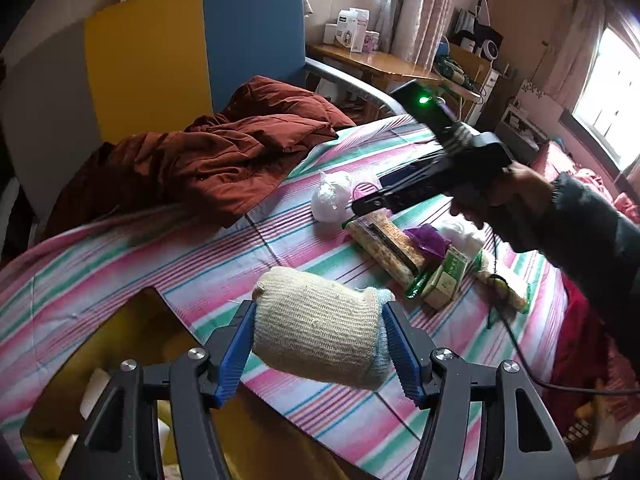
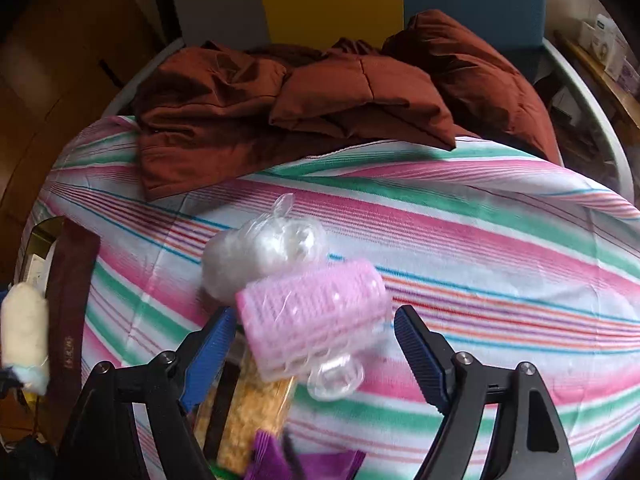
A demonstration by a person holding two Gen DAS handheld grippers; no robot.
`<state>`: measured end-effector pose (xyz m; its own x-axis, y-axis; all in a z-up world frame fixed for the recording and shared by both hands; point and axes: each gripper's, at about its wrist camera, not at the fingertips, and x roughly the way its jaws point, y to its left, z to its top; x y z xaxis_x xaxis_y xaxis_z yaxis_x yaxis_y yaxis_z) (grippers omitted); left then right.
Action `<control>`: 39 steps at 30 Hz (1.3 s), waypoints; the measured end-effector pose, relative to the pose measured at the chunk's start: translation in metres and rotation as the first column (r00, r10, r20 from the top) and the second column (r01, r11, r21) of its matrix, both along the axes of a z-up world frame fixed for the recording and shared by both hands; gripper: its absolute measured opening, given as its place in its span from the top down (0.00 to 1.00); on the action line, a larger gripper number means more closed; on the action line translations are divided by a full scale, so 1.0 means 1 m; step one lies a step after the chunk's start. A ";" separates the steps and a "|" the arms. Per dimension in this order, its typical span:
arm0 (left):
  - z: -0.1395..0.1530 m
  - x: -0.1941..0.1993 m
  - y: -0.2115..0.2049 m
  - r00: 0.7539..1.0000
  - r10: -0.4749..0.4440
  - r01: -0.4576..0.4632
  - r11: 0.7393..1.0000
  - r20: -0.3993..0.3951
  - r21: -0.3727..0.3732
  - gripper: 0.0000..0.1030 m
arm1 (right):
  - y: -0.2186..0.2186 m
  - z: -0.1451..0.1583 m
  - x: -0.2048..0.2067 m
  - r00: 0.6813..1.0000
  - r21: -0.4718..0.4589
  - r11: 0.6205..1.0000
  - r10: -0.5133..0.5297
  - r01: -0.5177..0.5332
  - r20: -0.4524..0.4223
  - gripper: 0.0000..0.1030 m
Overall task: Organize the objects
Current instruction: 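Carry the knitted roll with the left tool into the tray while the right tool carries the pink roller there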
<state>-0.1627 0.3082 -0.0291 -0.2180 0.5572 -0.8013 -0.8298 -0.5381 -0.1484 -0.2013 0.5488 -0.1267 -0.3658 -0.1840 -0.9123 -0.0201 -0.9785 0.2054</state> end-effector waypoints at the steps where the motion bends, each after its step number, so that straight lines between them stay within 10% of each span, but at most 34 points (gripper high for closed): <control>1: 0.000 0.000 -0.001 1.000 0.005 -0.005 1.000 0.003 0.003 0.38 | 0.001 -0.001 -0.001 1.000 -0.014 1.000 -0.003 0.003 0.000 0.22; 18: 0.017 0.033 -0.041 0.994 0.105 -0.107 0.992 0.035 0.070 0.38 | -0.022 0.078 0.089 0.982 0.011 0.996 -0.084 0.087 -0.172 0.28; 39: 0.012 0.082 -0.212 0.904 0.424 -0.427 0.896 0.052 0.122 0.38 | -0.254 0.107 0.073 0.962 -0.145 0.983 0.071 -0.112 -0.262 0.27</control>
